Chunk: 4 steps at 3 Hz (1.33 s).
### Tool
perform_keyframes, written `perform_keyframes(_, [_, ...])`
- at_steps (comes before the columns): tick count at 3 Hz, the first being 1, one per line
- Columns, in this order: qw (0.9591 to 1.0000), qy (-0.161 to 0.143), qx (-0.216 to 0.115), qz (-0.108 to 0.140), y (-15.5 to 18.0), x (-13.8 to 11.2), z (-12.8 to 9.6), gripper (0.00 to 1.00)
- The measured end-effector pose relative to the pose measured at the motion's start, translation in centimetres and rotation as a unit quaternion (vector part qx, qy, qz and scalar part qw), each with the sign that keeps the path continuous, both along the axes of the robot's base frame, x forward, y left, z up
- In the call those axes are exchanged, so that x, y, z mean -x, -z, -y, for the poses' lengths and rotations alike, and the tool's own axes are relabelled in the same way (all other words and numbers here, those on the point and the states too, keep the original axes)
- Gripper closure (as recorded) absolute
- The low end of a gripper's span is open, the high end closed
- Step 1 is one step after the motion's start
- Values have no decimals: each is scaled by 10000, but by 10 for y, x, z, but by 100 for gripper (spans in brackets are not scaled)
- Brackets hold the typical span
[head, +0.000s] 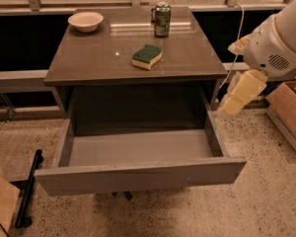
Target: Place sponge into top drawer
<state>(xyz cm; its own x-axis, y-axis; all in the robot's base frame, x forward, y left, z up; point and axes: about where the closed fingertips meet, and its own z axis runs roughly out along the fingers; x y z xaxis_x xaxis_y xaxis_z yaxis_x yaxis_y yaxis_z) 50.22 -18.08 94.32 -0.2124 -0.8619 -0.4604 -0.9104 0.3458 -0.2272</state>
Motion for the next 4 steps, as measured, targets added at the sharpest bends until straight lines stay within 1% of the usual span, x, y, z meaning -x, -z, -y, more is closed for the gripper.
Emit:
perform_keyframes(1, [9952,13,-869,445,6,-43,-28,0])
perform_keyframes(2, [9838,46,-1570,867,12,-89,-49,0])
perform_keyframes(3, [9706,162,-2126,1120,23,-135,-65,0])
perform_keyframes(4, [9584,300,-2625,1078,42,-178,-78,0])
